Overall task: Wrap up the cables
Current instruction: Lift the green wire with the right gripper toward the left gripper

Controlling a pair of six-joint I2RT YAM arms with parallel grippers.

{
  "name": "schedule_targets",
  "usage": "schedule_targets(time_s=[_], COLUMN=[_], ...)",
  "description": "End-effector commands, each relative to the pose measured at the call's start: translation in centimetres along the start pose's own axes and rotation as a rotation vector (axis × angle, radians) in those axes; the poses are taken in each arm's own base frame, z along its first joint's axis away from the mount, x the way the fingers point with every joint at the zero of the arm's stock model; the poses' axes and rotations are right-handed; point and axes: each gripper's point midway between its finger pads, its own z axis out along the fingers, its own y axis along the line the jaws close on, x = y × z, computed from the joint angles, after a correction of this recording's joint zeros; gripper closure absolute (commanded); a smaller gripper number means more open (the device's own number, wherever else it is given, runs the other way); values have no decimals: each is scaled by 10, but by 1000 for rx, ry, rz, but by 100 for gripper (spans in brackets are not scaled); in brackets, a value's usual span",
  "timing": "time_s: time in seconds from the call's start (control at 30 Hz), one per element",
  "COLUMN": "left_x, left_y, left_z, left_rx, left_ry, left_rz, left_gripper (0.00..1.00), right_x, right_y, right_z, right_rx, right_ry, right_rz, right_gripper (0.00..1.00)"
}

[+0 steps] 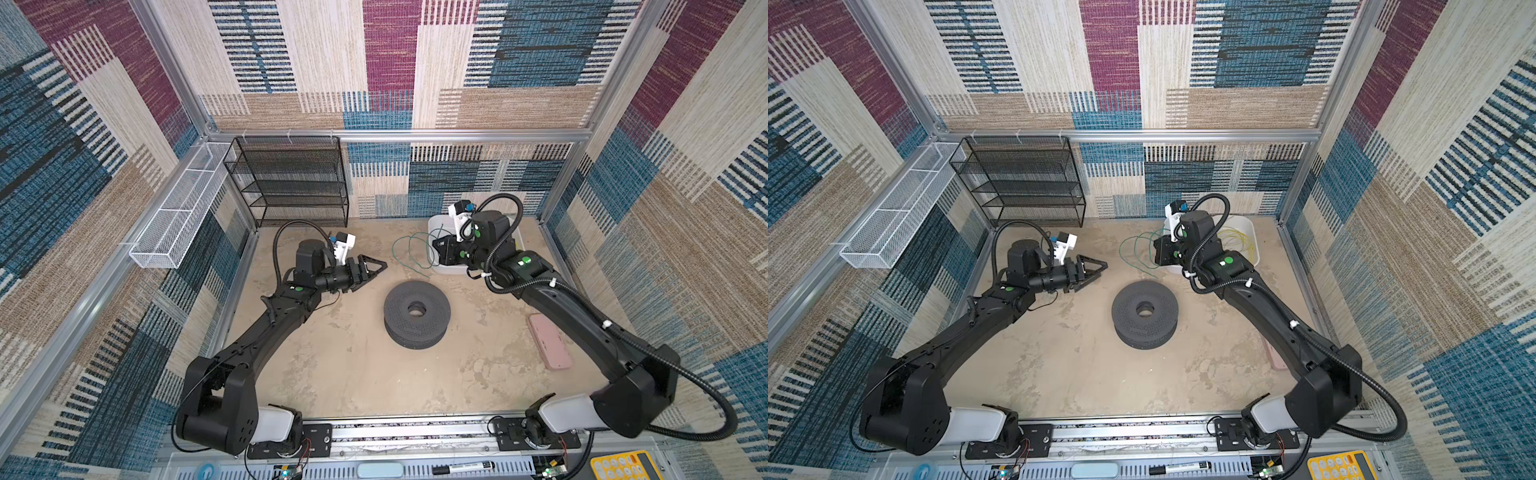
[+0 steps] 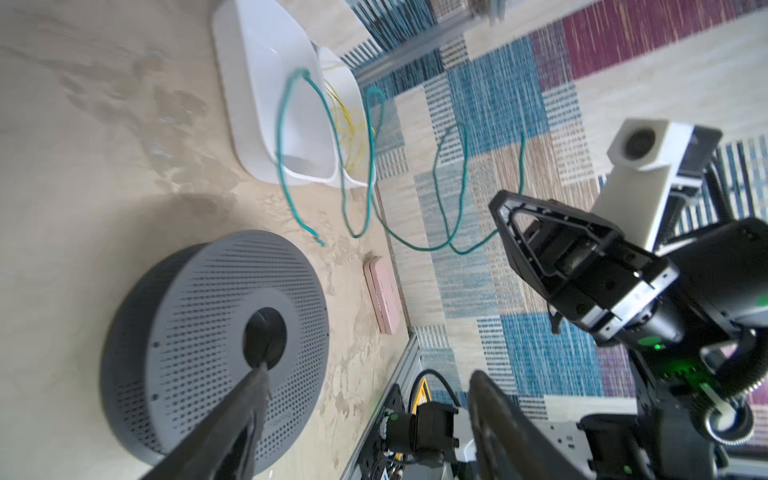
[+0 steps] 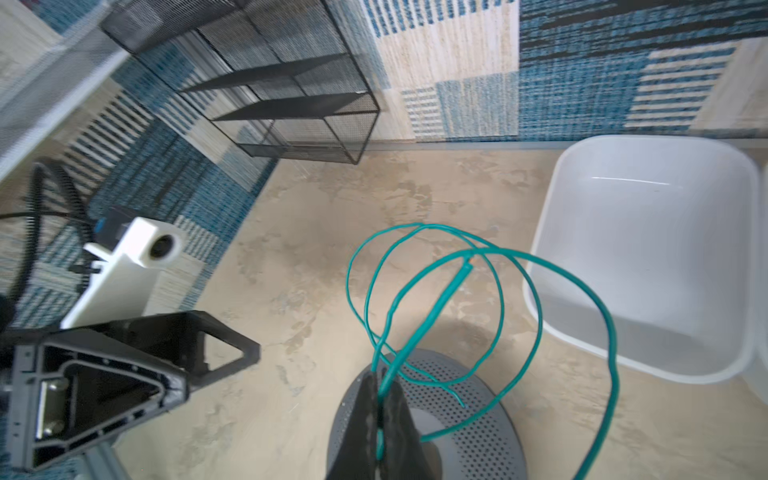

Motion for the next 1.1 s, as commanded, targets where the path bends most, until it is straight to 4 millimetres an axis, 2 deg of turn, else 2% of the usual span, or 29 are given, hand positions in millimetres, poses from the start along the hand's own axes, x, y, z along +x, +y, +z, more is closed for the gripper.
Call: schedule_targets(time_s=[0.0,0.17,0.33,0.5,0.77,0.93,1.07], left_x=[1,0,0,-1,-12,-15,-16], left_y=[3,5,7,18,4,5,6], left_z=[-2,-4,5,9,11,13,14], left_rx=[-60,-98,-107,-136,-98,-88,-83], left_ry=[-46,-87,-75,-76,-94,-111,-117], left_rz=[72,62,65,50,89,92,98], left_gripper=[24,28,34,42,58,73,79], right_x=[-8,-3,-1,-5,0,-2,-1], right_y=[35,49,64,69,72,75,71], right_z=[-14,-28,-37,-49,-55,-60,-57], right_rx=[-182,-260,-329,-344,-362,-376,-361], right_ry=[-63,-72,-69,-91,-83,-92,-92], right_rz=[79,111,125,123,126,133,140], right_gripper=[100,100,100,100,100,100,100])
